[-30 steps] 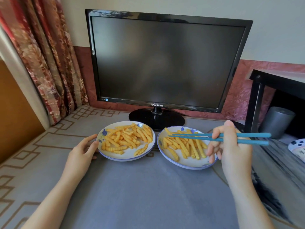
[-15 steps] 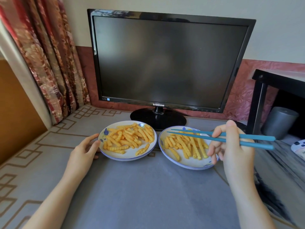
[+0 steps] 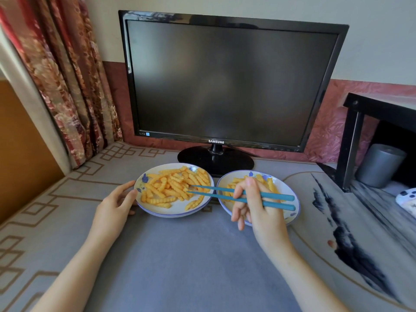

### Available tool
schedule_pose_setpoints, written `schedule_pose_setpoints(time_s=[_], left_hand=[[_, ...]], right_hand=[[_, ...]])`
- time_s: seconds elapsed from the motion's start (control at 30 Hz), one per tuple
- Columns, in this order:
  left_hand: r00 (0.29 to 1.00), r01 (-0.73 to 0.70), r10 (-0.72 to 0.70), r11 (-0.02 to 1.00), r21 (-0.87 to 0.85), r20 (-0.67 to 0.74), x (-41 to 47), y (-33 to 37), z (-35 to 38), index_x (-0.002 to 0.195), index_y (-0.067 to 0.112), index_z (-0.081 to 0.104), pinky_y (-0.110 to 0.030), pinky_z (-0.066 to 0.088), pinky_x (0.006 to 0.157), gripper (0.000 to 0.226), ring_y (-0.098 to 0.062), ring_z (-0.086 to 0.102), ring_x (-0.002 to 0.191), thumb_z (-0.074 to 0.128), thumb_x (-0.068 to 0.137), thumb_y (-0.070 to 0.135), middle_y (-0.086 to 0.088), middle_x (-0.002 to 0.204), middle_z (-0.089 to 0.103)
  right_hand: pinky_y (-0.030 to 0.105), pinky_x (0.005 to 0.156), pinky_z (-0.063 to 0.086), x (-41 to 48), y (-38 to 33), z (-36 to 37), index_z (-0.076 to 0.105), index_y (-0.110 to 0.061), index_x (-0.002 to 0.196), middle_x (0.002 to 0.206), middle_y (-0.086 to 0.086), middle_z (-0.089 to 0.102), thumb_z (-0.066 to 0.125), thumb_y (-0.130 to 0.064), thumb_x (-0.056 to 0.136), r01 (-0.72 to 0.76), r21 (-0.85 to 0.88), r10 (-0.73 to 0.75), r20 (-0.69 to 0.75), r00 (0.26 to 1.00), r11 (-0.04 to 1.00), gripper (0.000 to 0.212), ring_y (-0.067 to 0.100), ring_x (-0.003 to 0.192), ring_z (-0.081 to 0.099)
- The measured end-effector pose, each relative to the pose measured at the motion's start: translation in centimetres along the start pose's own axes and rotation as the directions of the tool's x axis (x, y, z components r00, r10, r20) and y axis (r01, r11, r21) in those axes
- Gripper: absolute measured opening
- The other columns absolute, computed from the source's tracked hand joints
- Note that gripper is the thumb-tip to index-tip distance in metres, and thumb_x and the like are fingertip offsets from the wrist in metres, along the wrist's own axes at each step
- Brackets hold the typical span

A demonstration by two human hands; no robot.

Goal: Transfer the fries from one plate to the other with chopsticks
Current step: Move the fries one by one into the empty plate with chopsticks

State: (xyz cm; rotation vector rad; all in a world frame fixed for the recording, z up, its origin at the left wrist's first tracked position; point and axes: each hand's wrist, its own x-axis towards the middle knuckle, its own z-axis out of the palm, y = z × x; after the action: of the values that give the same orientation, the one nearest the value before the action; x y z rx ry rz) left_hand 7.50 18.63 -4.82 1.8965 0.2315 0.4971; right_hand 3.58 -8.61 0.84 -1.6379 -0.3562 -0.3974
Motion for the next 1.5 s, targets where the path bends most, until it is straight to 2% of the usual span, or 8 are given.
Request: schedule_pose_setpoints(time_s=[0.1, 0.33, 0.4, 0.57, 0.77, 1.1, 1.33, 1.5], left_hand=[[1.000, -0.012, 0.012, 1.000, 0.009, -0.001, 0.0, 0.0, 0.0, 0.125, 0.018, 0.058, 0.000, 0.043, 0.052, 0.029, -0.009, 0.060, 0.072, 0.049, 0.097, 0.018, -0.003, 0.095, 0.069], [1.000, -0.008, 0.008, 1.000, 0.016, 0.010, 0.1, -0.2, 0.0, 0.125, 0.017, 0.058, 0.000, 0.043, 0.053, 0.029, -0.008, 0.060, 0.073, 0.048, 0.097, 0.018, 0.010, 0.087, 0.067], [1.000, -0.007, 0.007, 1.000, 0.017, 0.016, 0.2, -0.4, 0.0, 0.125, 0.018, 0.058, -0.001, 0.044, 0.053, 0.030, -0.007, 0.061, 0.076, 0.048, 0.097, 0.019, 0.013, 0.088, 0.067], [1.000, -0.005, 0.005, 1.000, 0.020, 0.018, 0.5, -0.8, 0.0, 0.126, 0.019, 0.058, -0.003, 0.046, 0.054, 0.030, -0.004, 0.062, 0.083, 0.048, 0.097, 0.022, 0.014, 0.090, 0.067], [1.000, -0.015, 0.015, 1.000, 0.026, 0.016, 0.5, -0.9, 0.0, 0.125, 0.018, 0.059, -0.004, 0.046, 0.054, 0.030, -0.007, 0.063, 0.078, 0.049, 0.097, 0.019, 0.007, 0.089, 0.069], [1.000, -0.010, 0.010, 1.000, 0.023, 0.017, 0.4, -0.8, 0.0, 0.124, 0.021, 0.059, -0.004, 0.047, 0.054, 0.029, -0.004, 0.063, 0.082, 0.048, 0.097, 0.020, 0.013, 0.090, 0.068], [1.000, -0.007, 0.006, 0.999, 0.032, 0.011, 0.5, -0.8, 0.0, 0.125, 0.020, 0.059, -0.003, 0.046, 0.054, 0.029, -0.004, 0.063, 0.080, 0.049, 0.097, 0.021, 0.012, 0.089, 0.067], [1.000, -0.007, 0.007, 0.999, 0.031, 0.005, 0.3, -0.6, 0.0, 0.126, 0.020, 0.058, -0.001, 0.044, 0.053, 0.030, -0.006, 0.062, 0.076, 0.048, 0.097, 0.021, 0.008, 0.089, 0.068]], right_hand=[[0.014, 0.041, 0.032, 0.1, 0.4, 0.1, 0.053, -0.011, 0.071, 0.047, 0.014, 0.054, 0.033, -0.037, 0.095, -0.004, 0.001, 0.004, -0.013, 1.000, 1.000, 0.041, 0.021, 0.035, 0.045], [0.015, 0.040, 0.031, 0.0, 0.2, -0.1, 0.053, -0.011, 0.069, 0.044, 0.010, 0.052, 0.035, -0.032, 0.101, -0.032, 0.036, 0.034, -0.033, 0.999, 0.999, 0.043, 0.015, 0.032, 0.041], [0.014, 0.039, 0.032, 0.0, -0.1, -0.4, 0.053, -0.011, 0.067, 0.045, 0.014, 0.052, 0.038, -0.034, 0.100, -0.033, 0.063, 0.037, -0.073, 0.997, 0.997, 0.043, 0.017, 0.033, 0.041], [0.016, 0.040, 0.034, 0.4, -0.5, -1.2, 0.052, -0.009, 0.067, 0.046, 0.013, 0.052, 0.035, -0.024, 0.103, -0.031, 0.034, 0.037, -0.192, 0.981, 0.999, 0.042, 0.021, 0.034, 0.040], [0.018, 0.042, 0.035, 0.5, -0.2, -1.1, 0.051, -0.002, 0.072, 0.048, 0.022, 0.051, 0.034, -0.025, 0.103, -0.001, -0.076, -0.009, -0.137, 0.991, 0.997, 0.043, 0.024, 0.035, 0.042], [0.019, 0.040, 0.036, 0.4, -0.1, -0.9, 0.052, -0.010, 0.068, 0.046, 0.016, 0.053, 0.034, -0.029, 0.102, -0.043, -0.030, 0.040, -0.114, 0.993, 0.999, 0.043, 0.025, 0.036, 0.044], [0.015, 0.037, 0.034, 0.2, -0.5, -0.6, 0.052, -0.014, 0.063, 0.047, 0.017, 0.052, 0.034, -0.026, 0.102, -0.045, 0.012, 0.047, -0.179, 0.983, 0.999, 0.045, 0.020, 0.034, 0.042], [0.015, 0.037, 0.033, 0.2, -0.9, -1.2, 0.049, -0.010, 0.062, 0.045, 0.018, 0.051, 0.033, -0.027, 0.103, -0.064, 0.059, 0.076, -0.237, 0.969, 0.996, 0.047, 0.024, 0.034, 0.041]])
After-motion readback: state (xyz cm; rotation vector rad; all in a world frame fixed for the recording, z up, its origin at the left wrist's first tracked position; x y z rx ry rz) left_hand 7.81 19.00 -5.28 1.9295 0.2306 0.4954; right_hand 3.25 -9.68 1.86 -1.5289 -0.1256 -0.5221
